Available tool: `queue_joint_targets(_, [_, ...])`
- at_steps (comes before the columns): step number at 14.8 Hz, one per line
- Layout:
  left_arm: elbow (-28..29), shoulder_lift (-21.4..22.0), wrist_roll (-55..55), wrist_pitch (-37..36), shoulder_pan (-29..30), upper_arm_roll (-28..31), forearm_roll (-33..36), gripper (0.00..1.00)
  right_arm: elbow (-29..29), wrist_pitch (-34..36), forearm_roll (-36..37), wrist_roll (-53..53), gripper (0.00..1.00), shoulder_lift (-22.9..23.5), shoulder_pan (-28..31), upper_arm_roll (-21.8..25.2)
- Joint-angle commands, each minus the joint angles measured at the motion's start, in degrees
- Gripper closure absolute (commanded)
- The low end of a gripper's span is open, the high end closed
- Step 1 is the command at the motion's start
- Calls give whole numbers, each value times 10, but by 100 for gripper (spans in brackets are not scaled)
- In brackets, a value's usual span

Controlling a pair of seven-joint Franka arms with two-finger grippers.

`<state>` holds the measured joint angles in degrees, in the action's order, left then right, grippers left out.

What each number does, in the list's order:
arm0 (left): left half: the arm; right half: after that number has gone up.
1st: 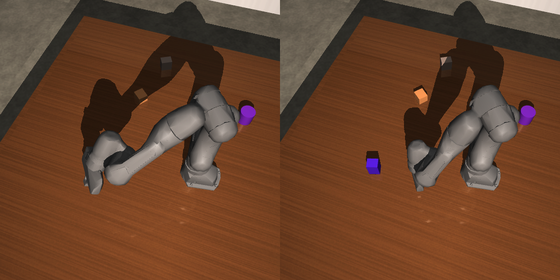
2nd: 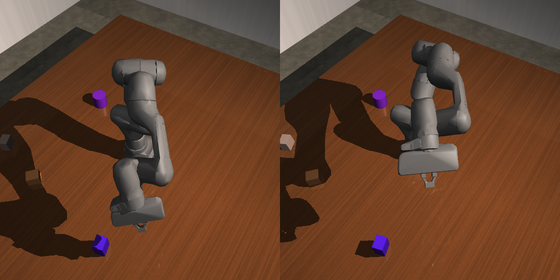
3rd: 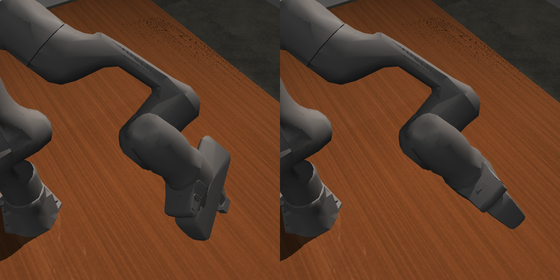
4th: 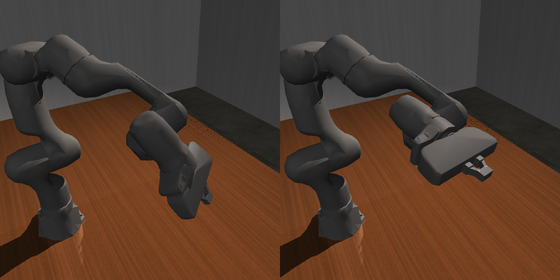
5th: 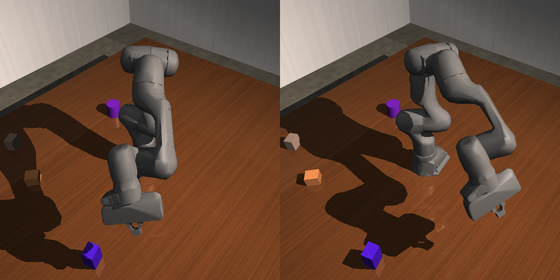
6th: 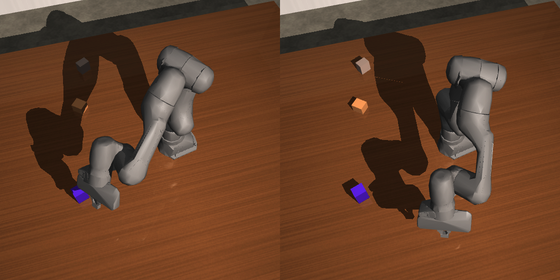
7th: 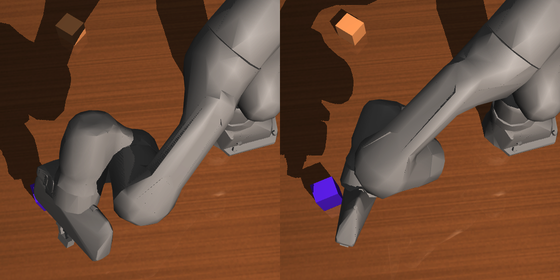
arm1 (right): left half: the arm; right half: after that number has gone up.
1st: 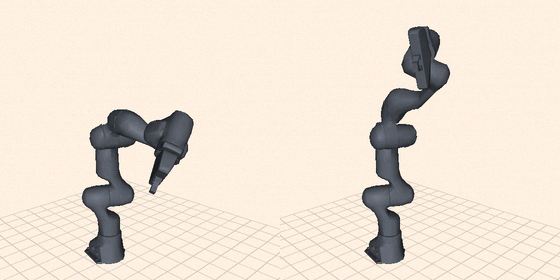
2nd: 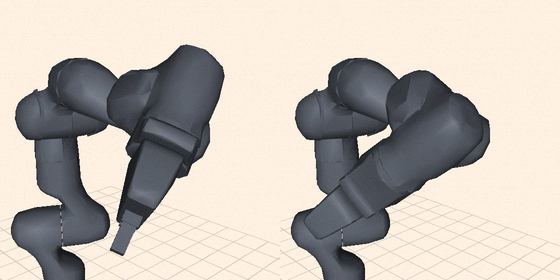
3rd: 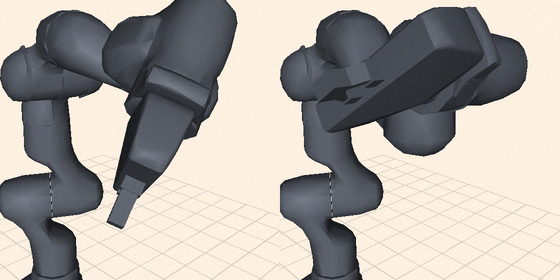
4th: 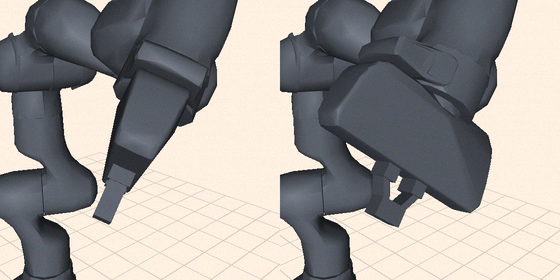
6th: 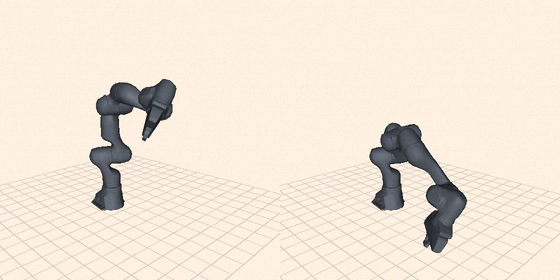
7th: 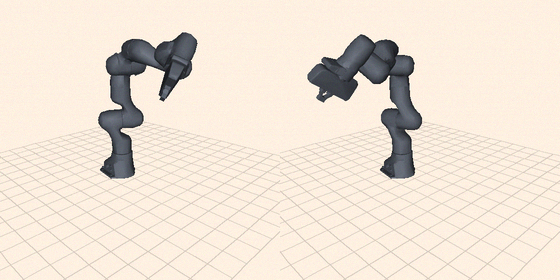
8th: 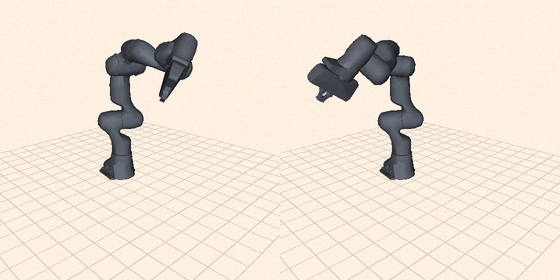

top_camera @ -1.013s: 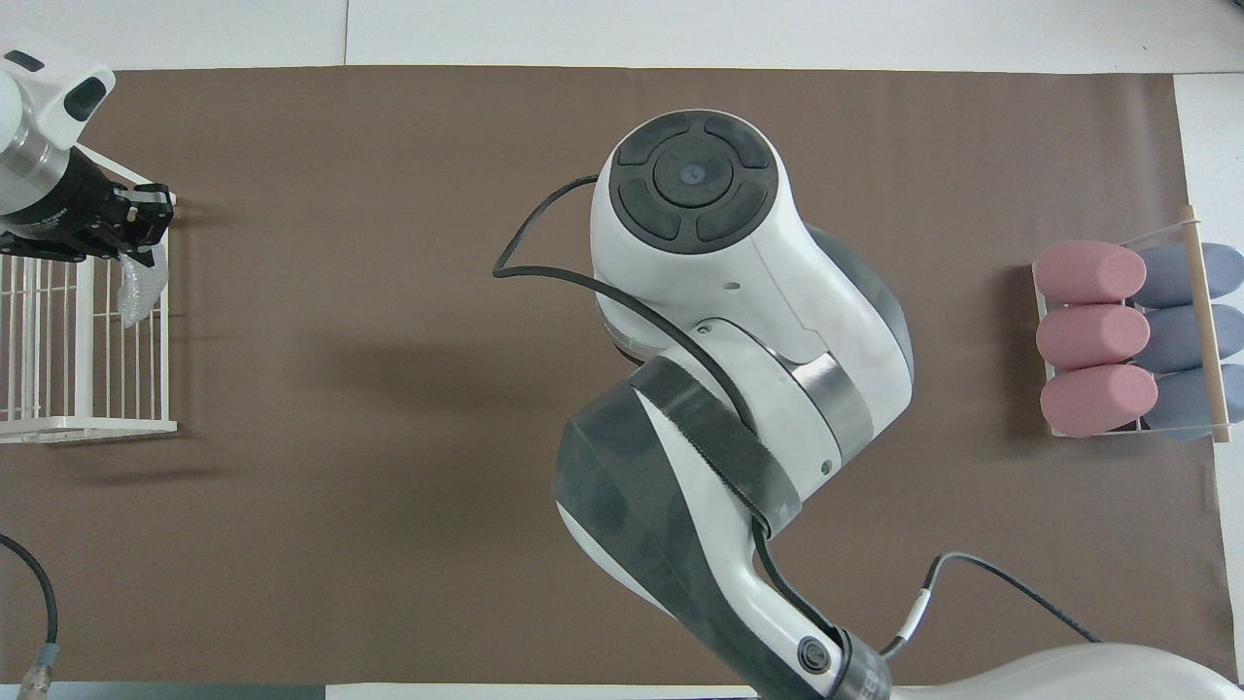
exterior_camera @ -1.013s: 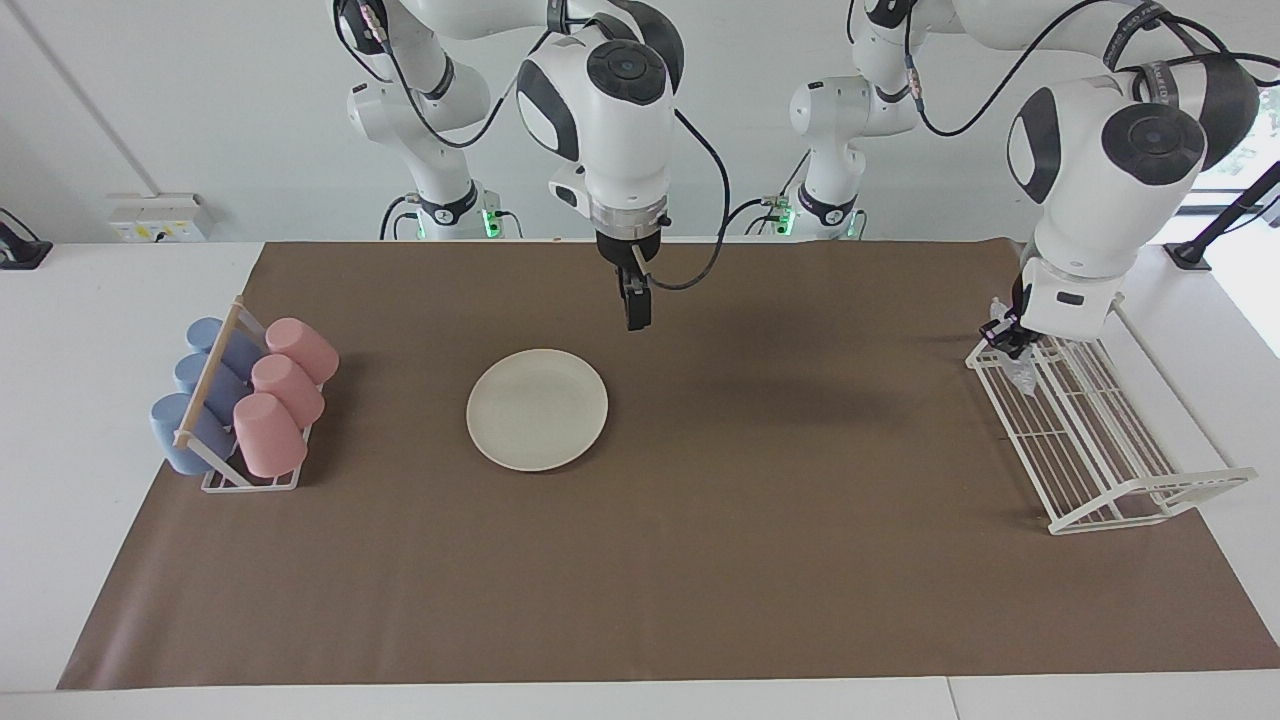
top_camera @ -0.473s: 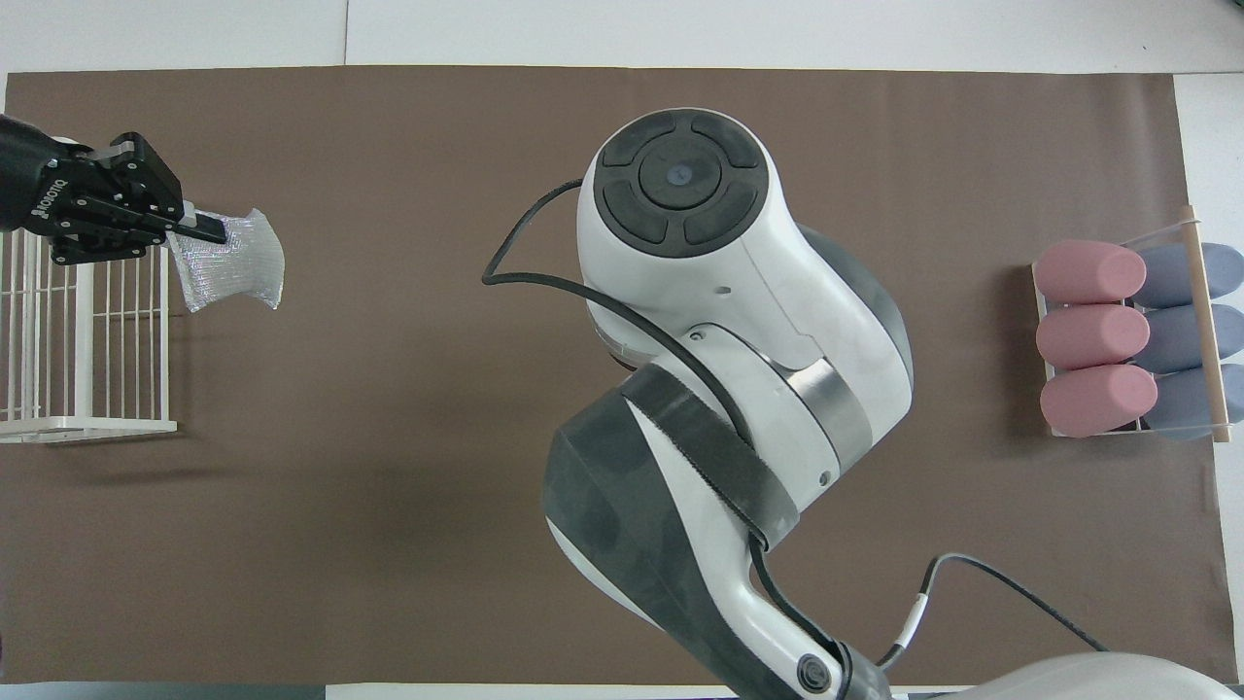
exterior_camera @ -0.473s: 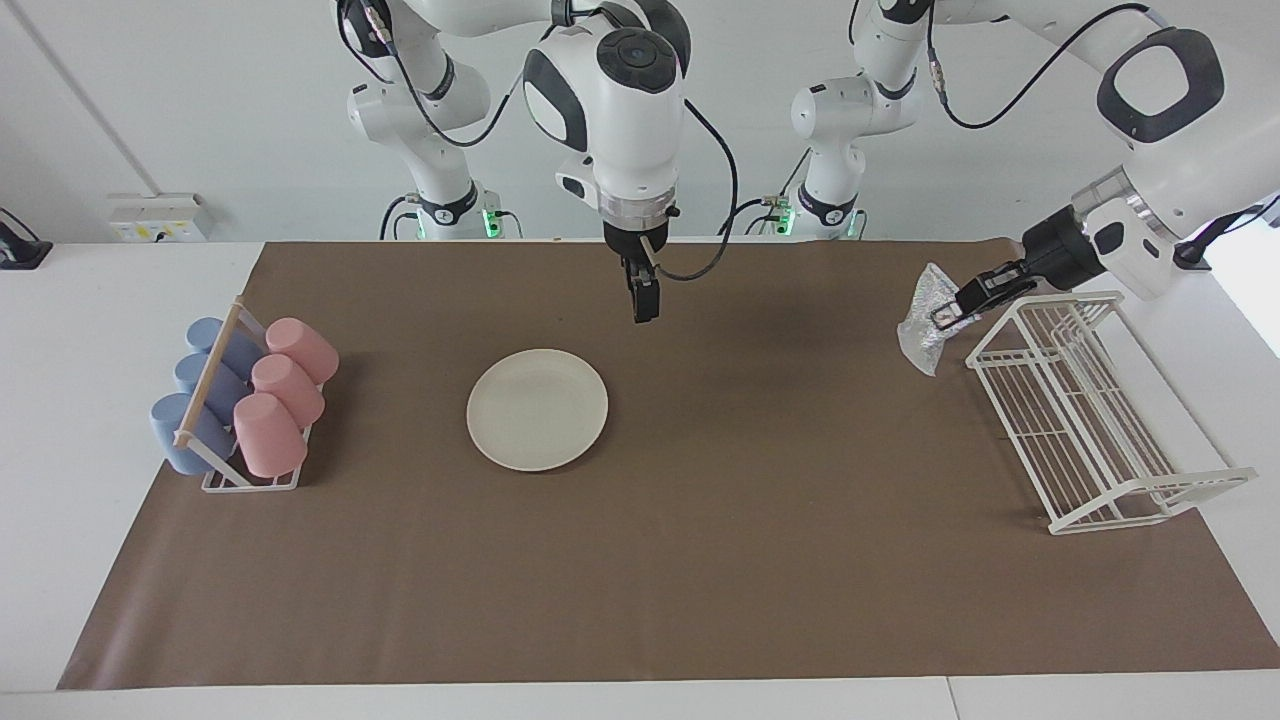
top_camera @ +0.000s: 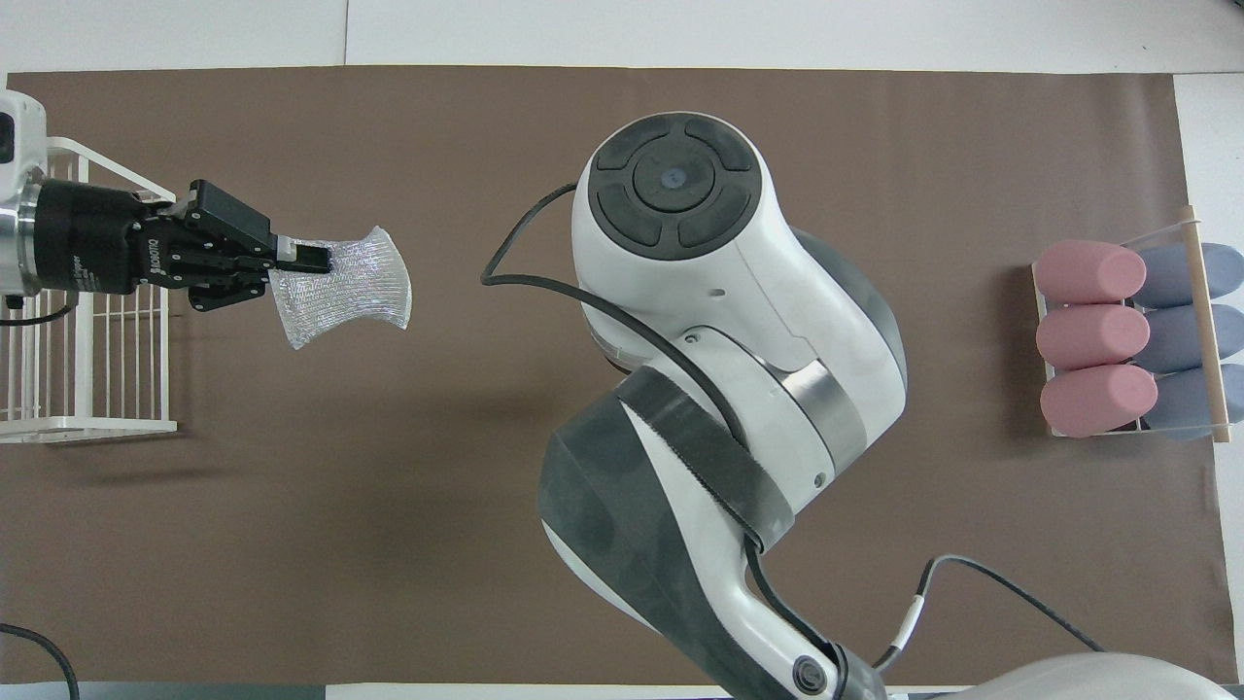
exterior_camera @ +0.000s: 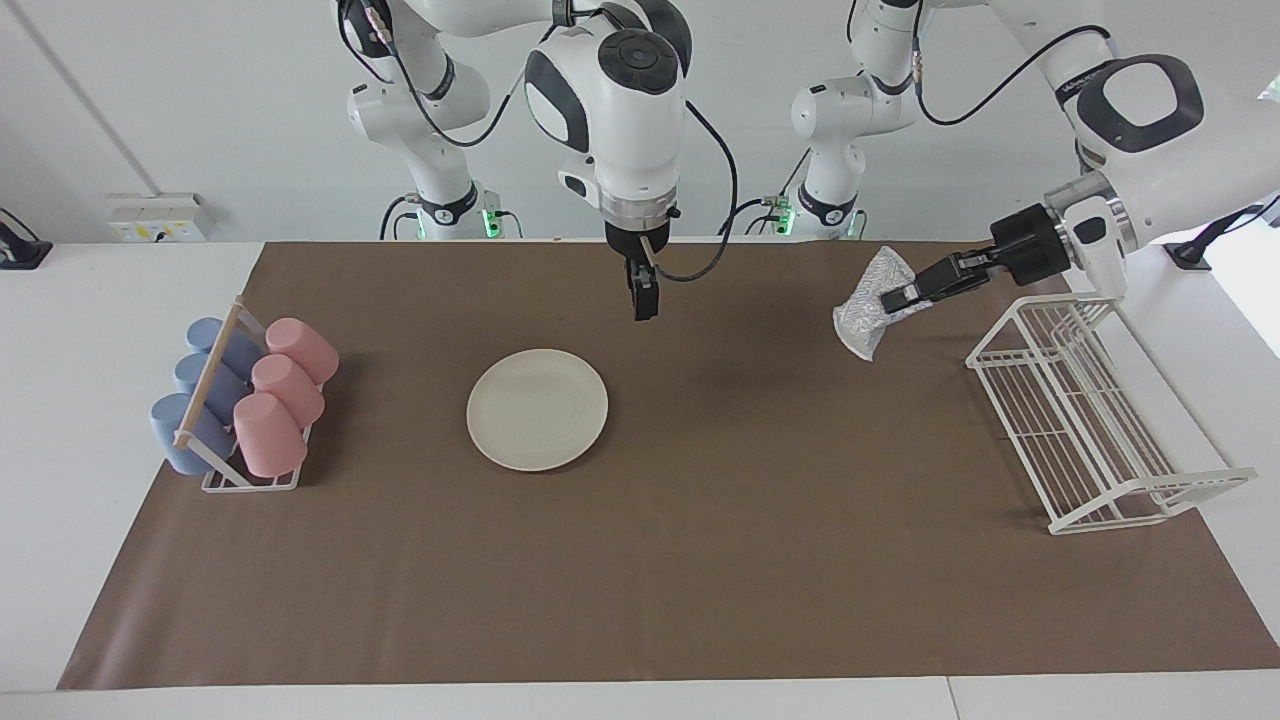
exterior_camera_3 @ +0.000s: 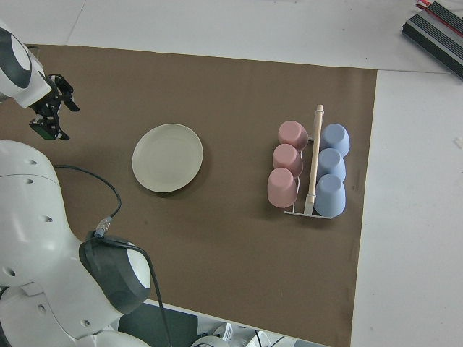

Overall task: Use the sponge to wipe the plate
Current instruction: 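Bring the clear sponge with the left gripper to the held plate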

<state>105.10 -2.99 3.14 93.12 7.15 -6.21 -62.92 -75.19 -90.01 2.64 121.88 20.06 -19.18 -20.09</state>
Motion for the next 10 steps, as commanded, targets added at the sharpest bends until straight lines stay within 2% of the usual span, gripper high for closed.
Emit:
queue_joint_targets(1, [64, 26, -58, 22, -12, 0, -74, 100, 4, 1, -7, 14, 0, 2, -2, -3])
queue_joint_targets(7, [167, 35, -193, 41, -43, -4, -196, 100, 5, -40, -6, 14, 0, 2, -5, -3])
queue_joint_targets(10, [185, 32, -211, 44, -71, -3, -240, 100, 4, -41, 0, 14, 0, 2, -23, -3])
